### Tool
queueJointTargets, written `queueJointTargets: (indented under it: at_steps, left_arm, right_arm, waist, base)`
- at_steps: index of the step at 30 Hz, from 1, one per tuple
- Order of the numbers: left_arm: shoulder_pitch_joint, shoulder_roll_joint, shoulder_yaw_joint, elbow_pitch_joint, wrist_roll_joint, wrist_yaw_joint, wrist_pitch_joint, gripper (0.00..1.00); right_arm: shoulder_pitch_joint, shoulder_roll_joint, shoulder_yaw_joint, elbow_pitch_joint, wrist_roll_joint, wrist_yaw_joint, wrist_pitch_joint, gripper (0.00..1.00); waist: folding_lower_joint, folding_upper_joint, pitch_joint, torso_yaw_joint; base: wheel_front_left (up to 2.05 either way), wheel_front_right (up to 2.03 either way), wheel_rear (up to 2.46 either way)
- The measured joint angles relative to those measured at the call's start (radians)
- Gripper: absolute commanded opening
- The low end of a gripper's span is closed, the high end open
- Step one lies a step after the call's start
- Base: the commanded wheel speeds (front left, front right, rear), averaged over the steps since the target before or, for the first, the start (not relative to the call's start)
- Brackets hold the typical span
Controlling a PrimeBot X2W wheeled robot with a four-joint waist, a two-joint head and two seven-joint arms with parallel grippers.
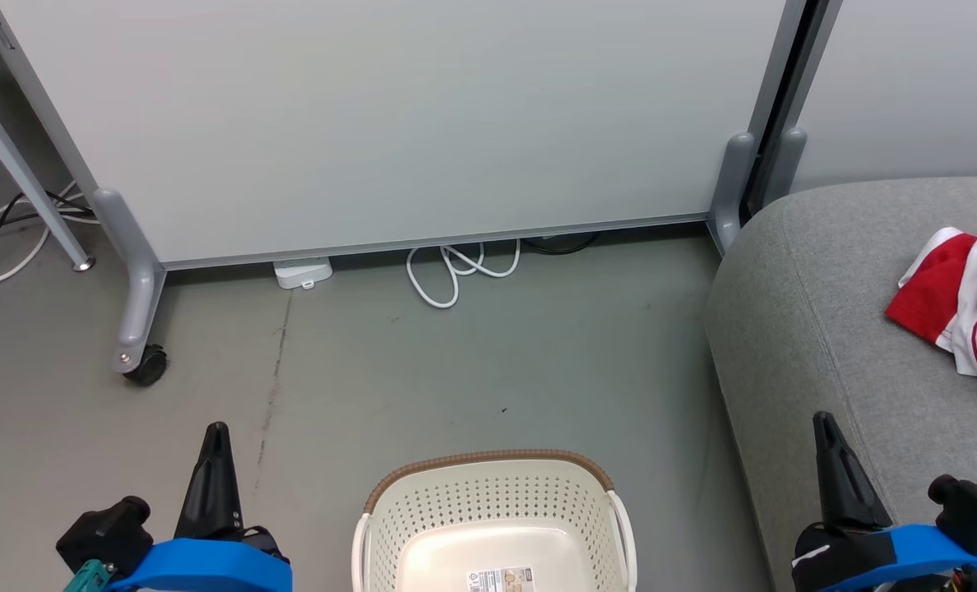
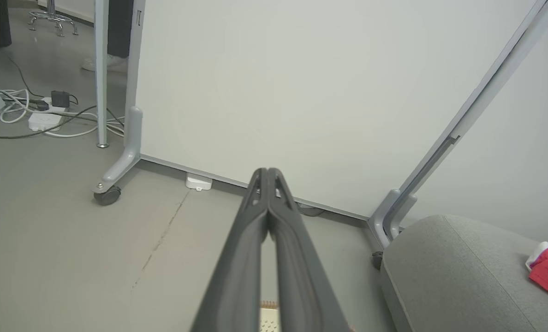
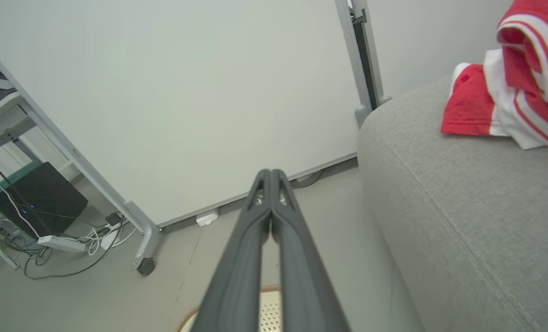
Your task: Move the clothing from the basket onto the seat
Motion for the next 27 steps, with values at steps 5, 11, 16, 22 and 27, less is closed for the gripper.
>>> queueJointTargets:
  at_steps: [5, 11, 16, 22, 27]
  left_arm:
    - [-0.007, 0.000, 0.006, -0.001, -0.086, 0.000, 0.020, 0.00]
    - [-0.014, 0.000, 0.013, -0.001, -0.186, -0.002, 0.044, 0.00]
    - [-0.023, 0.000, 0.019, -0.001, -0.262, -0.003, 0.063, 0.00]
    - [-0.030, 0.000, 0.029, -0.001, -0.364, -0.003, 0.087, 0.00]
    - [-0.035, 0.000, 0.036, -0.001, -0.432, -0.008, 0.104, 0.00]
  right_arm:
    - [-0.004, 0.000, -0.004, 0.001, 0.086, 0.000, 0.021, 0.00]
    - [-0.009, 0.000, -0.008, 0.002, 0.182, 0.000, 0.045, 0.00]
    - [-0.014, 0.000, -0.013, 0.003, 0.256, 0.000, 0.064, 0.00]
    - [-0.024, 0.001, -0.018, 0.004, 0.358, 0.000, 0.088, 0.00]
    - [-0.030, 0.001, -0.021, 0.006, 0.424, 0.000, 0.104, 0.00]
  waist:
    - [0.0000, 0.0000, 0.000, -0.002]
    - [0.0000, 0.0000, 0.000, -0.003]
    - [0.0000, 0.0000, 0.000, -0.005]
    - [0.0000, 0.0000, 0.000, -0.007]
    - [0.0000, 0.0000, 0.000, -0.009]
  base:
    - [0.00, 0.00, 0.00]
    - [0.00, 0.00, 0.00]
    - [0.00, 0.00, 0.00]
    - [0.00, 0.00, 0.00]
    - [0.00, 0.00, 0.00]
